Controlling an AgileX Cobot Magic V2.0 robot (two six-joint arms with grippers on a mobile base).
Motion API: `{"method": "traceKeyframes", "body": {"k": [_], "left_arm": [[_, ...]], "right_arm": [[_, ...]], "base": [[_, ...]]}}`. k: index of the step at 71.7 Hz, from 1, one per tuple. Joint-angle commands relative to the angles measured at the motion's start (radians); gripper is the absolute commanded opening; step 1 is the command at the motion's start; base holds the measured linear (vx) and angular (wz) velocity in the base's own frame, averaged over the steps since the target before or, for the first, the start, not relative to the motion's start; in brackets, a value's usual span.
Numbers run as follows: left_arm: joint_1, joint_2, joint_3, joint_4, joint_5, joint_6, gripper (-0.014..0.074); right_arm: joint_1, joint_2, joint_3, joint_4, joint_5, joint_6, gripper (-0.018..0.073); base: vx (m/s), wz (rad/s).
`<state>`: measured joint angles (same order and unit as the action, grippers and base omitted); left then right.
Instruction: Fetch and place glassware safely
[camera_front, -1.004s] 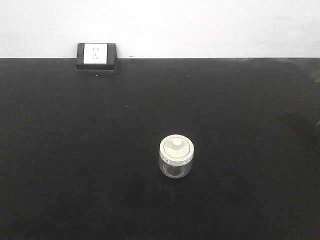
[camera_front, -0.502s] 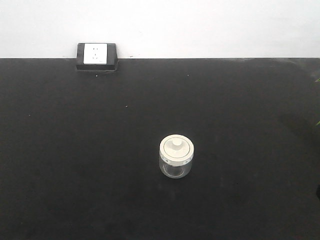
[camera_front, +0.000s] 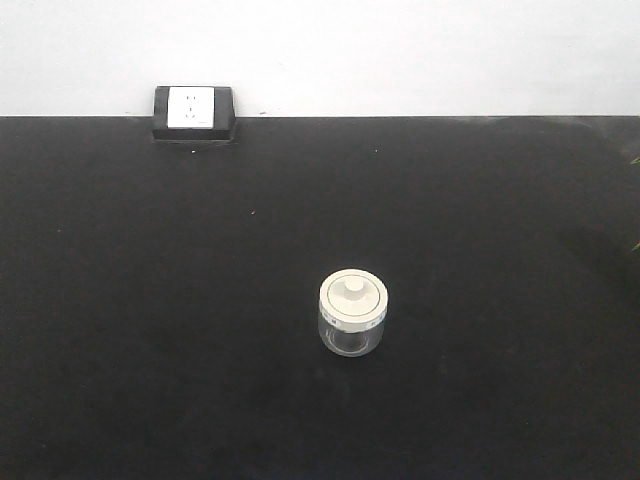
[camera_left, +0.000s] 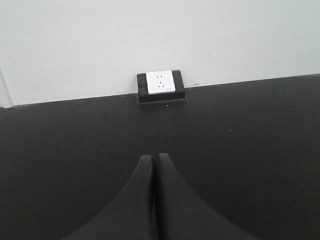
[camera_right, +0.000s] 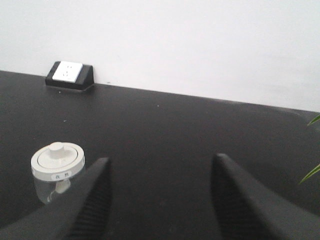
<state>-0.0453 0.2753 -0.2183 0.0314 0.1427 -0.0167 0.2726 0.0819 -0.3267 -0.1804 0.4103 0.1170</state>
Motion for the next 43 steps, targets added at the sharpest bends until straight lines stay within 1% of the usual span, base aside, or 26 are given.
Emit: {"method": "traceKeyframes", "body": {"k": [1,7,15,43], "left_arm": [[-0.005,0.01,-0.027,-0.008,-0.073,-0.002,-0.0007],[-0.005,0.01,-0.027,-0.008,-0.073,-0.002,-0.0007],[-0.005,0.01,-0.027,-0.008,-0.073,-0.002,-0.0007],[-0.005,0.01,-0.027,-0.008,-0.073,-0.002,-0.0007]], "right_arm": [[0.001,0.006,-0.025,-0.017,-0.084,0.0,0.0179],[0.001,0.006,-0.025,-0.036,-0.084,-0.002,-0.0017],[0.001,0.006,-0.025,-0.067,-0.084,-0.002,-0.0009],[0.001,0.006,-0.025,-0.059,-0.084,0.003,-0.0008]], "base": [[0.0,0.0],[0.0,0.0],[0.0,0.0],[0.0,0.0]]}}
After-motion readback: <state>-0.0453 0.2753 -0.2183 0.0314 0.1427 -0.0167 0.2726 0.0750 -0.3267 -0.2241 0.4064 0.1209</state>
